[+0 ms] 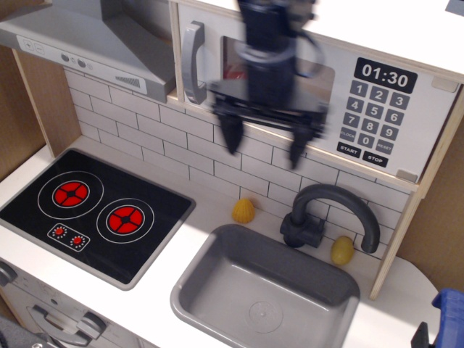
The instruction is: Open microwave
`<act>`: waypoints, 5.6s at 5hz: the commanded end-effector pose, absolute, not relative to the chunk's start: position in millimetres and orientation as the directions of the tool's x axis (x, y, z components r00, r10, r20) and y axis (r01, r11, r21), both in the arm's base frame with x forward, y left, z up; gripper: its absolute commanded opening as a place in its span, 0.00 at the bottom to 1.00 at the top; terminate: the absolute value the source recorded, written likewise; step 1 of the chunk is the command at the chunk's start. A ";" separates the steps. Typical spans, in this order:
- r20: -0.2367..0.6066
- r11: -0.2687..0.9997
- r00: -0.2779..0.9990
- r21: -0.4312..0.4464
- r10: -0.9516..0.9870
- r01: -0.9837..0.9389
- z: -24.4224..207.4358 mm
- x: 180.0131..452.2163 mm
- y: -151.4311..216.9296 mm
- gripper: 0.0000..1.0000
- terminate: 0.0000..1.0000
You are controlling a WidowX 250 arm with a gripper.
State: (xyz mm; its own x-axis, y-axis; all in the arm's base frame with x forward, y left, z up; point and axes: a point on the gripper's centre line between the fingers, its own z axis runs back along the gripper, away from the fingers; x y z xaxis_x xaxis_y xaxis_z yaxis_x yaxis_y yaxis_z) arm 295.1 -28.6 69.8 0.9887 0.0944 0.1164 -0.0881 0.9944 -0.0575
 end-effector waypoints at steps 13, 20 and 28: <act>0.130 0.997 0.989 -0.018 -0.076 0.079 93.7 282.2 62.4 1.00 0.00; 0.249 0.985 0.953 -0.063 0.174 -0.164 87.8 349.1 105.7 1.00 0.00; 0.121 0.987 0.986 -0.104 -0.111 0.124 66.9 249.9 -101.5 1.00 0.00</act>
State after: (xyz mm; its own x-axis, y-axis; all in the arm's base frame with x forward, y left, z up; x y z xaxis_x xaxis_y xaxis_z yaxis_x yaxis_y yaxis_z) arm 251.6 -104.4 48.1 0.9894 -0.1132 0.0910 0.1221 0.9877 -0.0981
